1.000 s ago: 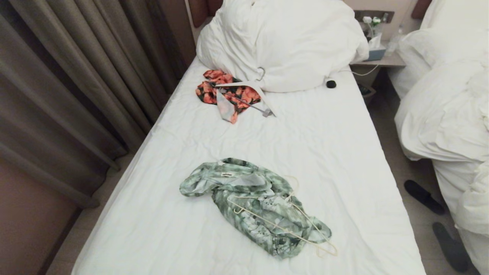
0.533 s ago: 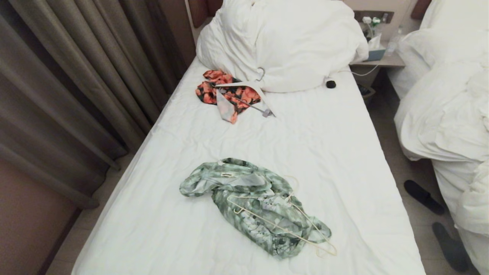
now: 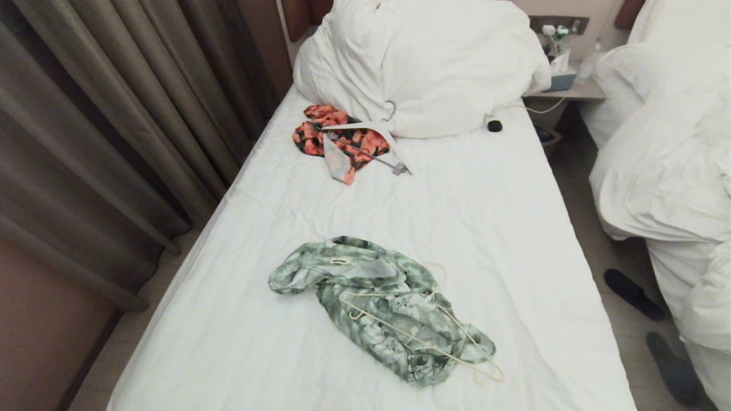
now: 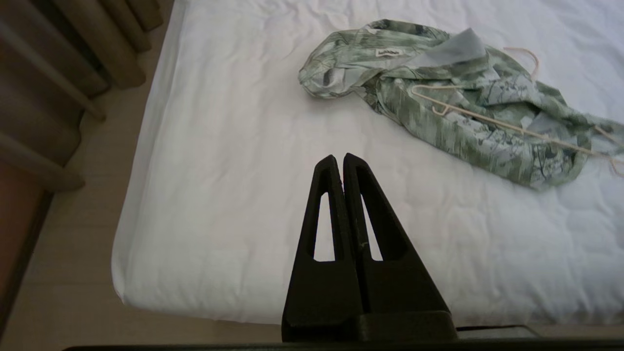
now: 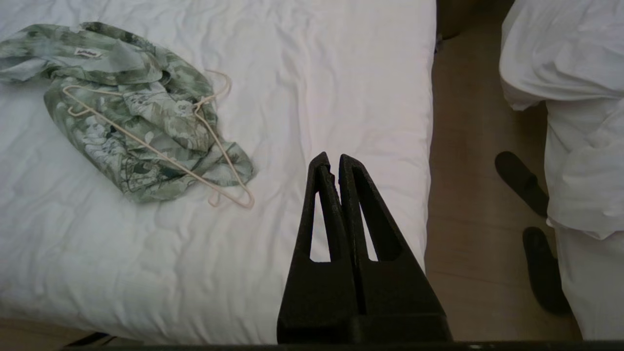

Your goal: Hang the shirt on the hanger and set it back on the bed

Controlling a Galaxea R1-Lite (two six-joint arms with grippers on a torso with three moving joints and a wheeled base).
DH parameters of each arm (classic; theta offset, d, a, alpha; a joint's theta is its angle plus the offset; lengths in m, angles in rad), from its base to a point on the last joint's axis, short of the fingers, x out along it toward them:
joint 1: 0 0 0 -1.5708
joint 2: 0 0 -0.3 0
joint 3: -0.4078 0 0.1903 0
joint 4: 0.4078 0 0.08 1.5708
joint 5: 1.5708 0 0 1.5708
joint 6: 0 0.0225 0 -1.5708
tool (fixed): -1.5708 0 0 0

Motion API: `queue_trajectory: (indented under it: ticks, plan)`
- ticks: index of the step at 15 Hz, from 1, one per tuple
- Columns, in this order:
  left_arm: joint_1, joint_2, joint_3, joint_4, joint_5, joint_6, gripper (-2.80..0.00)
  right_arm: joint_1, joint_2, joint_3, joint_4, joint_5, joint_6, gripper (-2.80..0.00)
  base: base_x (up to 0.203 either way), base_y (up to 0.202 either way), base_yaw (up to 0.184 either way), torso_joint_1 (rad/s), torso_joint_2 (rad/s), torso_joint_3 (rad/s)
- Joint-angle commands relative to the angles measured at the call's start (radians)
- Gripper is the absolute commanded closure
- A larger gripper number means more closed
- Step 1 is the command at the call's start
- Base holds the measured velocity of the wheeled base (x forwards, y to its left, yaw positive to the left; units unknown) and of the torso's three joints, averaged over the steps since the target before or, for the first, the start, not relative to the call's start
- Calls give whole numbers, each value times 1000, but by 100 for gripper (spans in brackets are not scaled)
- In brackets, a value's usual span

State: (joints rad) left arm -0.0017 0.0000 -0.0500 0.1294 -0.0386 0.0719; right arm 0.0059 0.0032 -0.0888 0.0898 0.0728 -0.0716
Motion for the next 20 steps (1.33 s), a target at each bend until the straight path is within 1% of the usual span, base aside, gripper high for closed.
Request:
queue_trajectory:
  ticks: [1,3,4,6,9,20]
  plan:
    - [0,0,2,2,-10,26,0,-1,-3,32,-16,-2,-1,0,0,0,0,0,0,0]
    - [0,0,2,-1,-14,49,0,0,-3,41,-9,-23,-31,0,0,0,0,0,0,0]
    - [0,0,4,-2,-11,49,0,0,-3,59,-10,-29,-53,0,0,0,0,0,0,0]
    - [0,0,14,-22,13,40,0,-1,-3,60,-13,-33,-30,0,0,0,0,0,0,0]
    - [0,0,48,-120,13,46,0,0,-3,61,-16,-33,-11,0,0,0,0,0,0,0]
    - [0,0,50,-125,14,40,0,-1,-3,63,-18,-33,-7,0,0,0,0,0,0,0]
